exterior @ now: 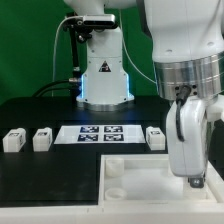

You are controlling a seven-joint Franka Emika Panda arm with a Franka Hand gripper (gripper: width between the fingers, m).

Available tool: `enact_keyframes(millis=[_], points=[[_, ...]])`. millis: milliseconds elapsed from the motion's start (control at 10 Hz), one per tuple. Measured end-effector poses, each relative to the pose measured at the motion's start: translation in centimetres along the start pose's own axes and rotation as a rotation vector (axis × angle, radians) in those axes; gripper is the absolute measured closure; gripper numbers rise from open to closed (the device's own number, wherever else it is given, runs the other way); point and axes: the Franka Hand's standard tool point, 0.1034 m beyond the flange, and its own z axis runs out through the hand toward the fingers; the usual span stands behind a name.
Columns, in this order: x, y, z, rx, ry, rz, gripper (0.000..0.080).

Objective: Assemble one leg

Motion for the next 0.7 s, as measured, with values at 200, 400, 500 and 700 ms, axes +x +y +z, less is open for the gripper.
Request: enact_keyframes(millis=[200, 400, 500, 700], points=[[-1.0, 1.3, -2.5, -0.040, -0.015, -0.029, 0.0150], [-1.2, 1.6, -2.9, -0.048, -0.018, -0.031, 0.0150], [-1.1, 1.6, -2.7, -0.051, -0.015, -0.031, 0.0150], [-1.2, 1.7, -2.6, -0.052, -0.015, -0.031, 0.0150]])
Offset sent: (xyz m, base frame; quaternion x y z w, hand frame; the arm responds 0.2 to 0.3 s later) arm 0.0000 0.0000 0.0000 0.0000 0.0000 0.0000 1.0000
